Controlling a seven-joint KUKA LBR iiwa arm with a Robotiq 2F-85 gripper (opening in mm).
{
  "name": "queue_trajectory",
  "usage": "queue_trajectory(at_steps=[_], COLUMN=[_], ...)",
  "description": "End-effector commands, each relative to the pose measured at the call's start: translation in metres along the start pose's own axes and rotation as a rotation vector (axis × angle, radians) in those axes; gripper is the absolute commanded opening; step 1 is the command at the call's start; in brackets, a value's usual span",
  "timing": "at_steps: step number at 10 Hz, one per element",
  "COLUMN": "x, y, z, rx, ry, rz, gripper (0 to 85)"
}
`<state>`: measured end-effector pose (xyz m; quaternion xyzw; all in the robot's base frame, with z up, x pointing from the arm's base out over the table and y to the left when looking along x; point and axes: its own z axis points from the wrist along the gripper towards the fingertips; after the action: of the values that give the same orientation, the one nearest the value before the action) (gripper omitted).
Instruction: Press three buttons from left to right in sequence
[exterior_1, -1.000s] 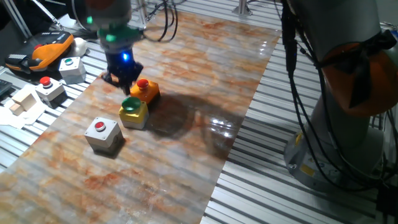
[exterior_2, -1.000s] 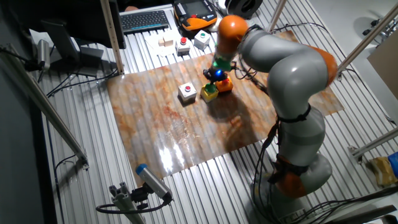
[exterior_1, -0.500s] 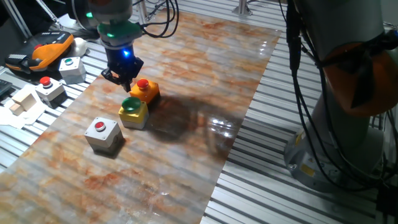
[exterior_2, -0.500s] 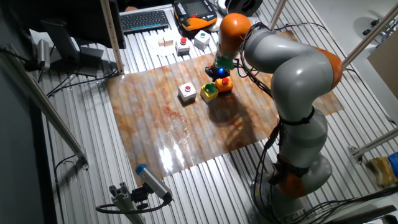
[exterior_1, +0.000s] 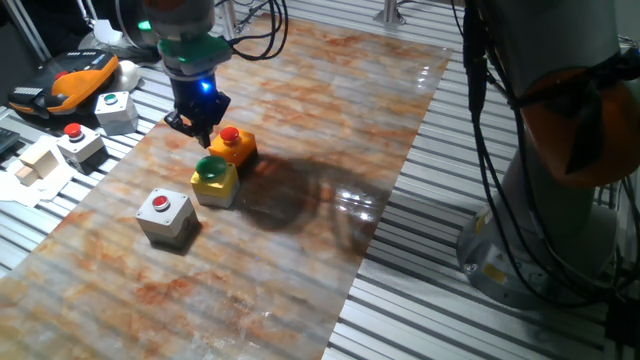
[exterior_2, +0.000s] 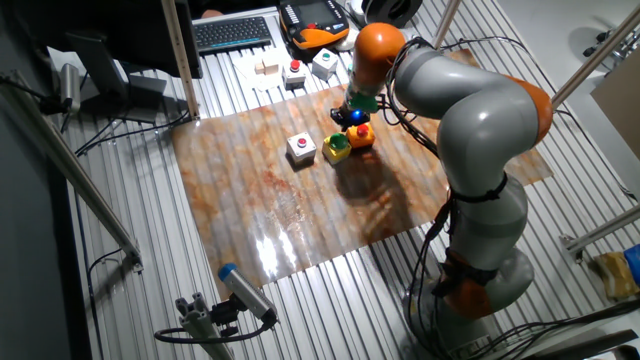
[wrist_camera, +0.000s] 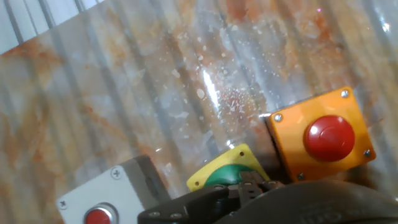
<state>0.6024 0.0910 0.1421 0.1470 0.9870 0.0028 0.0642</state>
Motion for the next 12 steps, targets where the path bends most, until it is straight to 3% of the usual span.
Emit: queue_trajectory(at_steps=[1,2,6,8,9,10,11,12], x=[0.0,0.0,0.0,0.001,0.004,0.006,0.009,0.01], y=[0.001,0.001,0.001,0.006,0.025,0.035,0.042,0.049], z=[0.0,0.0,0.0,-0.002,-0.01,-0.012,-0.011,-0.009], rx=[-0.025,-0.068,-0.056,-0.053,-0.082,-0.129,-0.136,-0.167], ry=[0.002,0.03,0.089,0.097,0.109,0.123,0.123,0.131], rz=[-0.002,0.017,0.034,0.037,0.041,0.045,0.048,0.056], gripper=[0.0,0.0,0.0,0.0,0.0,0.0,0.0,0.0])
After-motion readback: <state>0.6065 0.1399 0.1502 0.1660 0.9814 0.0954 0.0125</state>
